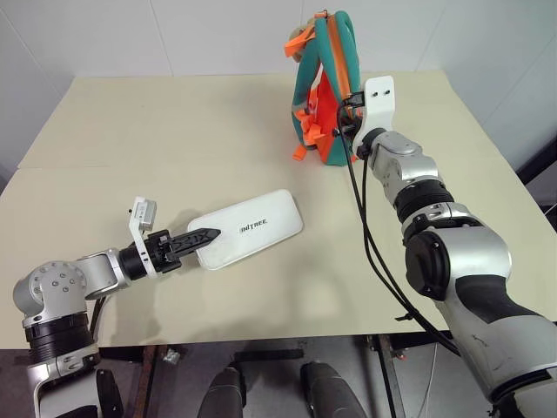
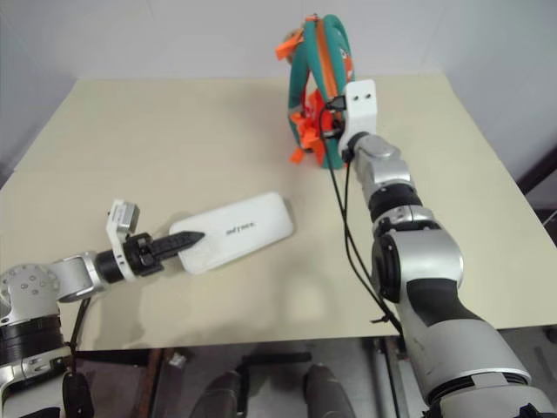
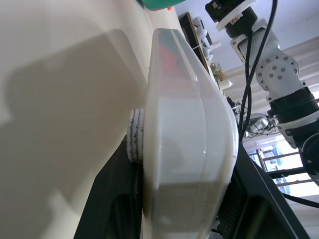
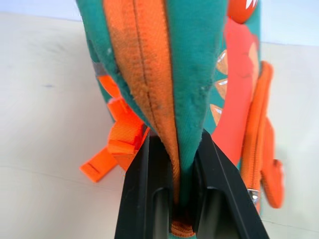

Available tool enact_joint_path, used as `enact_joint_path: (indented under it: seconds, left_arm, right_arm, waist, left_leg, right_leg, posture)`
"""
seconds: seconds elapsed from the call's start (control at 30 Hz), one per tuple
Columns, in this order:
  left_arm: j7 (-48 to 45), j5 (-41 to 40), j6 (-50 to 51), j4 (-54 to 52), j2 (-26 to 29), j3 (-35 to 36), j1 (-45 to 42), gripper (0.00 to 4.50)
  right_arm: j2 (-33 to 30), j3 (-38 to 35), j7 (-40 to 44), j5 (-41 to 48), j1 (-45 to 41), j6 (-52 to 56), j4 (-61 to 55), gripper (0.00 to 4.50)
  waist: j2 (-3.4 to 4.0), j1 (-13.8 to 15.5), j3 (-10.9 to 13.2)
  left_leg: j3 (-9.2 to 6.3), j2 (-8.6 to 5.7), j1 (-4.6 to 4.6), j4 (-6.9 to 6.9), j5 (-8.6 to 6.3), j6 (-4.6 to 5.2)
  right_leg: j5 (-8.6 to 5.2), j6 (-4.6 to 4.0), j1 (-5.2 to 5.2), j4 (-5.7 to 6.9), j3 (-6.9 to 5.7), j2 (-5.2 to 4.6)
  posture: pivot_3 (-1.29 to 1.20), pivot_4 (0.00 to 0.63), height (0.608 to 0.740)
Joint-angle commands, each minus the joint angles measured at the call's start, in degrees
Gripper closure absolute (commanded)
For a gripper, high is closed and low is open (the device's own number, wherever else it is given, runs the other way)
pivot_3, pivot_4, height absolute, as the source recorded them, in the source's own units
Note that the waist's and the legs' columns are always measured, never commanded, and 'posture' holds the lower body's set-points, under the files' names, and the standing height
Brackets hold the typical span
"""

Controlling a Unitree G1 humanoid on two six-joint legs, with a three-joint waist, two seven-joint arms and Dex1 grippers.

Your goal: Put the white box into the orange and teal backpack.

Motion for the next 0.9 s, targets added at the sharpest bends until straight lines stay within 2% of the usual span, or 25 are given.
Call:
enact_joint_path:
  seconds: [0.03,0.13,0.27,0.37,0.53,0.73,0.9]
  left_arm:
    - [-1.28,-1.3,-1.62,0.64,-0.09,-0.73,-1.8,3.0]
    - [-1.92,-0.95,-2.39,1.86,0.12,-2.0,-2.26,3.0]
    - [-3.21,-0.18,-3.8,4.12,0.25,-4.33,-3.04,3.0]
    - [-4.97,1.0,-5.23,7.09,-0.06,-7.23,-5.01,3.0]
    - [-9.03,3.91,-8.07,12.85,0.02,-12.43,-8.73,3.0]
    - [-13.5,7.04,-10.9,18.28,0.05,-16.82,-12.57,3.0]
    - [-15.31,8.13,-11.6,19.48,-0.05,-17.94,-13.33,3.0]
  right_arm:
    - [-3.1,-0.77,8.37,2.6,1.02,4.5,-6.53,4.16]
    - [-7.06,0.17,13.61,3.65,5.41,11.84,-15.86,4.16]
    - [-14.73,1.31,19.0,5.97,17.65,26.16,-39.97,4.16]
    - [-22.53,-1.79,19.59,9.42,28.36,40.33,-60.92,4.16]
    - [-32.16,-10.2,20.67,16.26,42.24,58.05,-85.05,4.16]
    - [-36.0,-19.64,20.53,21.4,52.94,67.74,-96.15,4.16]
    - [-34.44,-19.57,19.3,22.21,57.05,65.39,-95.52,4.16]
  waist:
    - [0.0,0.19,0.0]
    - [0.0,0.31,0.0]
    - [0.01,1.21,0.0]
    - [0.03,2.35,0.01]
    - [0.04,3.53,0.01]
    - [0.03,3.49,0.01]
    - [0.03,3.28,0.01]
  left_leg:
    - [0.0,-0.01,0.0,0.0,0.0,0.0]
    - [0.0,-0.02,-0.01,-0.02,0.0,0.0]
    - [-0.07,-0.02,-0.04,-0.08,-0.02,-0.01]
    - [-0.08,-0.02,-0.09,-0.06,-0.08,-0.02]
    - [-0.07,-0.07,-0.11,0.0,-0.12,0.02]
    - [-0.06,-0.15,-0.1,0.09,-0.12,0.08]
    - [-0.01,-0.14,-0.05,0.1,-0.11,0.1]
  right_leg:
    - [0.0,0.0,0.0,-0.01,0.0,0.0]
    - [0.0,0.0,0.01,-0.04,-0.01,-0.01]
    - [-0.02,-0.01,0.01,-0.09,-0.08,-0.03]
    - [-0.06,-0.03,-0.01,-0.15,-0.11,-0.04]
    - [-0.11,-0.05,-0.01,-0.14,-0.11,-0.08]
    - [-0.11,-0.04,0.05,-0.14,-0.09,-0.13]
    - [-0.11,-0.04,0.06,-0.12,-0.05,-0.12]
  posture:
    - [0.0,0.15,0.74]
    - [0.0,0.15,0.74]
    - [0.0,0.15,0.74]
    - [0.0,0.15,0.74]
    - [0.0,0.15,0.74]
    - [0.0,0.15,0.74]
    - [0.0,0.15,0.74]
